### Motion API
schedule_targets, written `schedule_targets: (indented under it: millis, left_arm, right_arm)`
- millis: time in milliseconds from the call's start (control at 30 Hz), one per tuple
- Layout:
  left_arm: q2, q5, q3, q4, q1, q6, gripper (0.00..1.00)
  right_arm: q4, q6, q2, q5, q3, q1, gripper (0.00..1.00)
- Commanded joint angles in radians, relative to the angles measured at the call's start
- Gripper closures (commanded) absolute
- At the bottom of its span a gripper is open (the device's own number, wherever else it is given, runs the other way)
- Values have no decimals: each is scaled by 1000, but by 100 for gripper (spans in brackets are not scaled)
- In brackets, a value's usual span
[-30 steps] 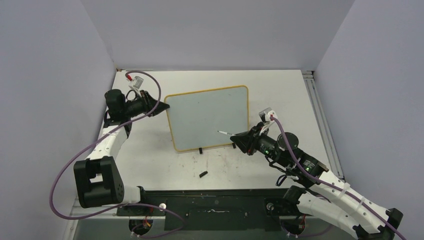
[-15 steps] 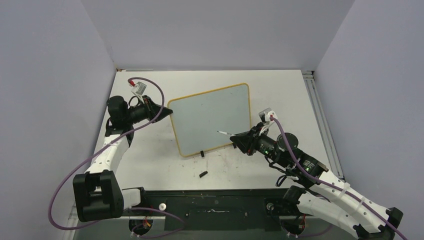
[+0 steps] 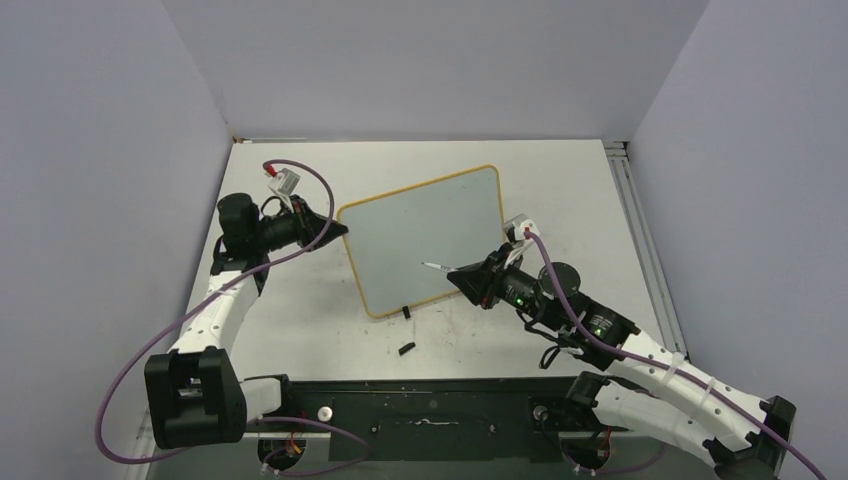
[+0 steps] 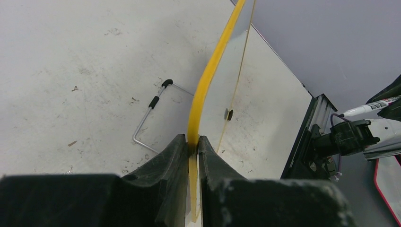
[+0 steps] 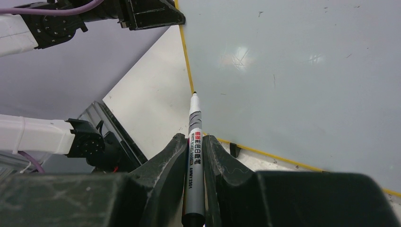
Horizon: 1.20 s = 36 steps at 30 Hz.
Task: Write a sentence on the whiteboard
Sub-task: Move the whiteboard to the center of the board.
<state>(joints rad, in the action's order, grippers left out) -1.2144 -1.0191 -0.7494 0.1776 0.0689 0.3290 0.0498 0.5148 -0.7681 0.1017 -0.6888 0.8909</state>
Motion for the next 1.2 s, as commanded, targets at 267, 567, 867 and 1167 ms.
schedule_targets:
  millis: [267,567,867,1167]
  left_arm:
    - [44,-29,-31,-153,48,-111,100]
    - [73,-66,1,-87,65,-39,100]
    - [86,-53,8,-93,65,-21,67]
    - [54,-52,6,-60,59,5,54]
  right_arm:
    - [-104,16,1,-12,21,25,95]
    - [-139,4,-25,-18,18,33,95]
    - [-298,-18,-86,-45,16,50,95]
    - [-459,-51,-254,-55,-26,71,95]
